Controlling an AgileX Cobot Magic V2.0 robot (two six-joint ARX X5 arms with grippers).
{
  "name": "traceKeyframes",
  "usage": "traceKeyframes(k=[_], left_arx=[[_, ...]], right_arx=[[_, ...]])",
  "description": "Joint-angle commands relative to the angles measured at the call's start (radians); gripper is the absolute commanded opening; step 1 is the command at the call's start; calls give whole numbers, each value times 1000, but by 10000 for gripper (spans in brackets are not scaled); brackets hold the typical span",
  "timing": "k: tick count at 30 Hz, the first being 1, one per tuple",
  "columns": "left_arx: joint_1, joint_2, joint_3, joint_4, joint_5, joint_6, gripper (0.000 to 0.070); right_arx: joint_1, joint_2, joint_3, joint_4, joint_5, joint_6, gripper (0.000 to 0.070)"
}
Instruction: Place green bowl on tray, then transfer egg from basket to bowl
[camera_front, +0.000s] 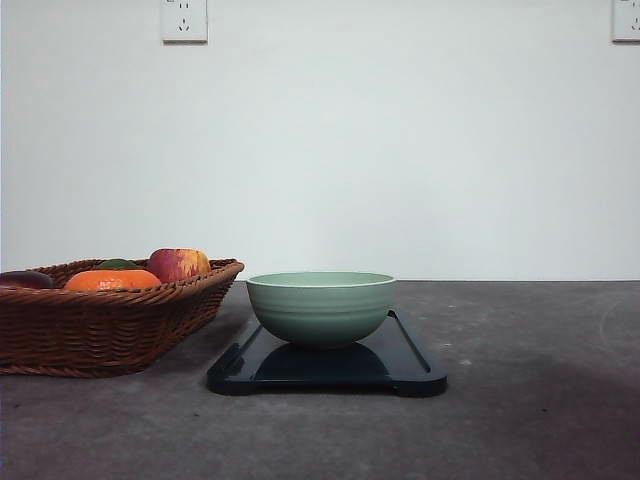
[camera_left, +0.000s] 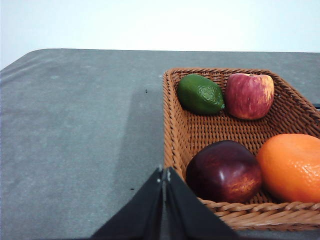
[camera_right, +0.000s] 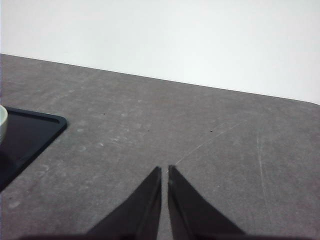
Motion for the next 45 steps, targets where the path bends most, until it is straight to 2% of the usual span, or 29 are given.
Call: traceKeyframes(k=[1,45], left_arx=[[0,-1,-19,-5,1,1,0],[0,-1,-19,-5,1,1,0]], right_arx=[[0,-2,-4,13,2,-5,15],[0,-2,-4,13,2,-5,15]])
